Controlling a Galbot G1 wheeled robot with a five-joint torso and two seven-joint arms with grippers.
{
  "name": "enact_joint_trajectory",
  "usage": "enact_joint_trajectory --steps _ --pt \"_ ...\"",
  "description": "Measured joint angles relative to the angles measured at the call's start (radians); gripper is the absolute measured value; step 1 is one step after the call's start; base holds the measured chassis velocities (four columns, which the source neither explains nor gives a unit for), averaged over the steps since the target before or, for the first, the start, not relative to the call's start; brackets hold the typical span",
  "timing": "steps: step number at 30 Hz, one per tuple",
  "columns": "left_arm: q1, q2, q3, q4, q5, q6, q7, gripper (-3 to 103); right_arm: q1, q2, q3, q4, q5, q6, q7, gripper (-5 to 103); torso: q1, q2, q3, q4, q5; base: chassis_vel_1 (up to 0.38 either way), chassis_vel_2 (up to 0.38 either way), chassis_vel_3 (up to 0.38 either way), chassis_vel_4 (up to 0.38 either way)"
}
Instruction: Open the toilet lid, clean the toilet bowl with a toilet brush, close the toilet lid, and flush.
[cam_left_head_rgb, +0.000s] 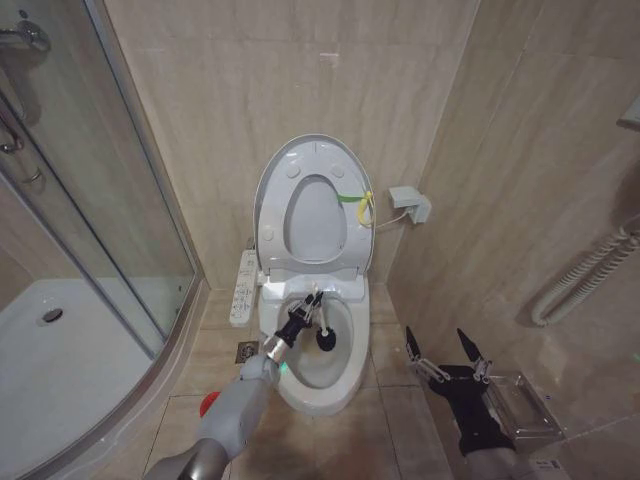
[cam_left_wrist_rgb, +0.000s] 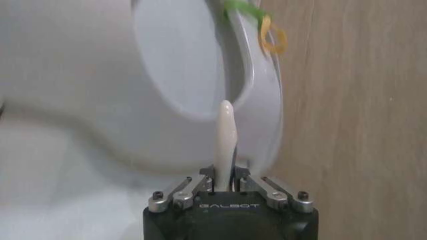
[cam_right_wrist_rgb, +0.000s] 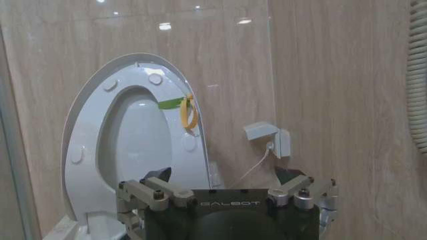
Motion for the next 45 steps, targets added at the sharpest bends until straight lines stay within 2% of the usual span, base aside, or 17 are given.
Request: enact_joint_trajectory --steps 4,9,18,21,28,36,41,45 --pt "-0.028 -0.009 0.005 0.009 0.007 -0.005 -0.002 18 0.0 0.0 0.0 0.0 0.0 0.0 0.0 100 0.0 0.0 0.0 -0.0003 0.0001 0.0 0.0 0.0 0.0" --pt "-0.002 -0.006 0.015 0.043 0.036 0.003 0.011 18 0.0 0.0 0.0 0.0 0.0 0.0 0.0 100 0.0 0.0 0.0 0.0006 0.0001 0.0 0.0 0.0 0.0" --pt "0.007 0.018 0.009 0.007 0.064 -0.013 0.023 18 0.0 0.0 0.0 0.0 0.0 0.0 0.0 100 0.0 0.0 0.0 0.0005 0.0002 0.0 0.0 0.0 0.0" --pt "-0.028 -0.002 0.01 -0.014 0.056 -0.03 -0.001 18 0.0 0.0 0.0 0.0 0.0 0.0 0.0 100 0.0 0.0 0.0 0.0001 0.0005 0.0 0.0 0.0 0.0" --pt "-0.012 -0.043 0.024 0.026 0.064 -0.026 -0.004 18 0.0 0.0 0.0 0.0 0.0 0.0 0.0 100 0.0 0.0 0.0 0.0002 0.0004 0.0 0.0 0.0 0.0" --pt "0.035 0.001 0.017 0.013 0.064 -0.021 0.021 18 0.0 0.0 0.0 0.0 0.0 0.0 0.0 100 0.0 0.0 0.0 0.0012 0.0 0.0 0.0 0.0 0.0" --pt "0.001 0.007 0.015 -0.003 0.111 -0.047 0.03 18 0.0 0.0 0.0 0.0 0.0 0.0 0.0 100 0.0 0.0 0.0 0.0001 0.0001 0.0 0.0 0.0 0.0" --pt "-0.025 -0.012 0.004 0.04 0.169 -0.06 0.02 18 0.0 0.0 0.0 0.0 0.0 0.0 0.0 100 0.0 0.0 0.0 -0.0001 0.0001 0.0 0.0 0.0 0.0"
